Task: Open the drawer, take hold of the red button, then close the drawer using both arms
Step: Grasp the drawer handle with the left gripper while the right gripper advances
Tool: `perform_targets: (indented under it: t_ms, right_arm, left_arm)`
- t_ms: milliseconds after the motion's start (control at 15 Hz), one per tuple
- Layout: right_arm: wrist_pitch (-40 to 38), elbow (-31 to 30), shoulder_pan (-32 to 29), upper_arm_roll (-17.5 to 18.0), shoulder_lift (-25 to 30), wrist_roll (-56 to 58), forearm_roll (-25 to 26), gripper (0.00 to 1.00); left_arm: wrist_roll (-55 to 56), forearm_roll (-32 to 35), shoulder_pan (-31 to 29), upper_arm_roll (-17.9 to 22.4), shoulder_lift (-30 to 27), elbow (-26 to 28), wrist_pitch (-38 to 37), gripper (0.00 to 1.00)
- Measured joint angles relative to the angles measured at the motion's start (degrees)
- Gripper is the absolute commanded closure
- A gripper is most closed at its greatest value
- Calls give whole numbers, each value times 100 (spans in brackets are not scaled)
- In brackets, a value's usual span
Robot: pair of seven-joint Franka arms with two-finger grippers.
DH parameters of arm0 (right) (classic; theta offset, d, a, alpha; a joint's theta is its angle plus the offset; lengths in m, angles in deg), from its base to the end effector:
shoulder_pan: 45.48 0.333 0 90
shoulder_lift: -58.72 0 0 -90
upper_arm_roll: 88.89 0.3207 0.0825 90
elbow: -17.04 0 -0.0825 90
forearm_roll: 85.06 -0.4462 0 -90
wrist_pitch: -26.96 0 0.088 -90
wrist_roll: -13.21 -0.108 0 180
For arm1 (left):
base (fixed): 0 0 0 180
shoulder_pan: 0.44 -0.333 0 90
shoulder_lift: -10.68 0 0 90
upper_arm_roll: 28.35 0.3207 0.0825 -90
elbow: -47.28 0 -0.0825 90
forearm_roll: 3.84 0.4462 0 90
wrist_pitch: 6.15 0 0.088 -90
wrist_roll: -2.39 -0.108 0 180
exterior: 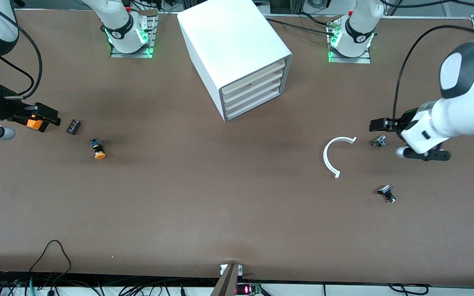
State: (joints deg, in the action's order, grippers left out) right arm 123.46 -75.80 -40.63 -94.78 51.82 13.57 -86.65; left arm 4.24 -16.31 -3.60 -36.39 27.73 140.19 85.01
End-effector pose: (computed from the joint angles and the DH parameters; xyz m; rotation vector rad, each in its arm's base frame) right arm 0.6558 -0.0062 0.5349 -3.1245 0.0240 0.0871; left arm 0.6660 -0.0724 0.4151 2.8636 -0.0189 -0.4921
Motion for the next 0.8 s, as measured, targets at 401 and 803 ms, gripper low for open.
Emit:
perform_targets:
  t_ms: [401, 803]
  right_arm:
    - [0, -1, 0, -2, 1, 0, 2, 0]
    - [5, -1, 0, -3, 1, 0, 31, 0]
  left_arm:
    - [-579, -2777, 51, -59, 786, 1198, 96, 0]
    - [-1617, -4281, 691, -461, 1182, 2279, 1081, 1]
